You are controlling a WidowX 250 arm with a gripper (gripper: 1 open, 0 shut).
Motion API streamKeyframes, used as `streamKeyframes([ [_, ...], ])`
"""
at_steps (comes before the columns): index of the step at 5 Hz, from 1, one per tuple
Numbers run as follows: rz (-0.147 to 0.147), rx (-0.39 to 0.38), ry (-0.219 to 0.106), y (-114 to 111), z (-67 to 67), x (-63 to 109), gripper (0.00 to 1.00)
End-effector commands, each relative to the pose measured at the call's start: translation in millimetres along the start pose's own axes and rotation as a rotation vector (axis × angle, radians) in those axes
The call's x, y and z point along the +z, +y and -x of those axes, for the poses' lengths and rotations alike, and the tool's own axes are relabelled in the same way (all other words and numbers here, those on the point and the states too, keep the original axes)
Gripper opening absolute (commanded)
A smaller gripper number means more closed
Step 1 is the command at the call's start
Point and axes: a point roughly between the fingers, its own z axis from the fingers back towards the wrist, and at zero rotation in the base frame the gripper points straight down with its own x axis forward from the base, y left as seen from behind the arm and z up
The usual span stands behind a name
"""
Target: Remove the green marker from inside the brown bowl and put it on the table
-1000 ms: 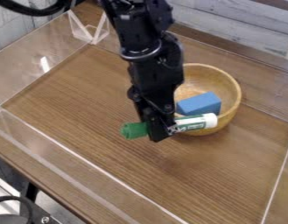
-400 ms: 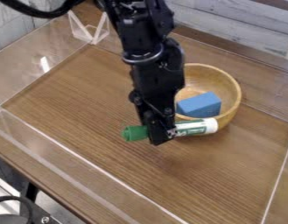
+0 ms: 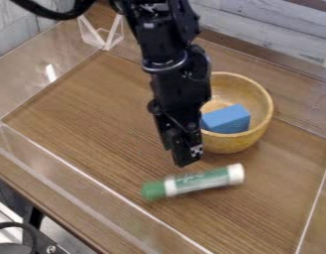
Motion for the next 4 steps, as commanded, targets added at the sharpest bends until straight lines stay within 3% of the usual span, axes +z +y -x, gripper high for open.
streamKeyframes([
  [1, -0.022, -0.031, -0.035, 1, -13.1, 4.6, 1.0],
  [2, -0.019, -0.052, -0.036, -2, -17.3, -5.8, 1.0],
  [4, -0.026, -0.072, -0.036, 3, -19.0, -9.4, 1.0],
])
